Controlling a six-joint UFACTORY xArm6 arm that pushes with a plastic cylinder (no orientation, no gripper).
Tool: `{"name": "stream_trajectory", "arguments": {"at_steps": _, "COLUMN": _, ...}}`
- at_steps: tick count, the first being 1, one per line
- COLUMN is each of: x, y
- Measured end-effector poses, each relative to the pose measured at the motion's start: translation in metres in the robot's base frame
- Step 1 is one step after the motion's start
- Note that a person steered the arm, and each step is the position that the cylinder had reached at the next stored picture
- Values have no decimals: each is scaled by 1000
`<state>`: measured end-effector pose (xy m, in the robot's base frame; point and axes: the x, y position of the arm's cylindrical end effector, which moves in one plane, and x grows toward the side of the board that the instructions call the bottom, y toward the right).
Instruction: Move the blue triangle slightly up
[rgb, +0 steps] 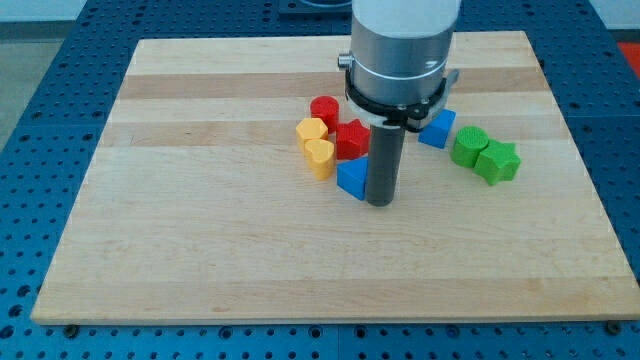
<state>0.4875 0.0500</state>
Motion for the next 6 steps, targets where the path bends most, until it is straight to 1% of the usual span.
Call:
{"name": "stream_trajectory", "arguments": {"at_steps": 1, "x": -5, "y": 0}}
{"name": "stream_trajectory", "arguments": {"at_steps": 2, "x": 21, "y": -7}}
{"name": "stream_trajectory", "arguments": {"at_steps": 3, "x": 34, "y": -26}}
{"name": "stream_trajectory", "arguments": {"at_steps": 4, "x": 29, "y": -33}}
{"name": "stream_trajectory", "arguments": {"at_steps": 6, "x": 3, "y": -31}}
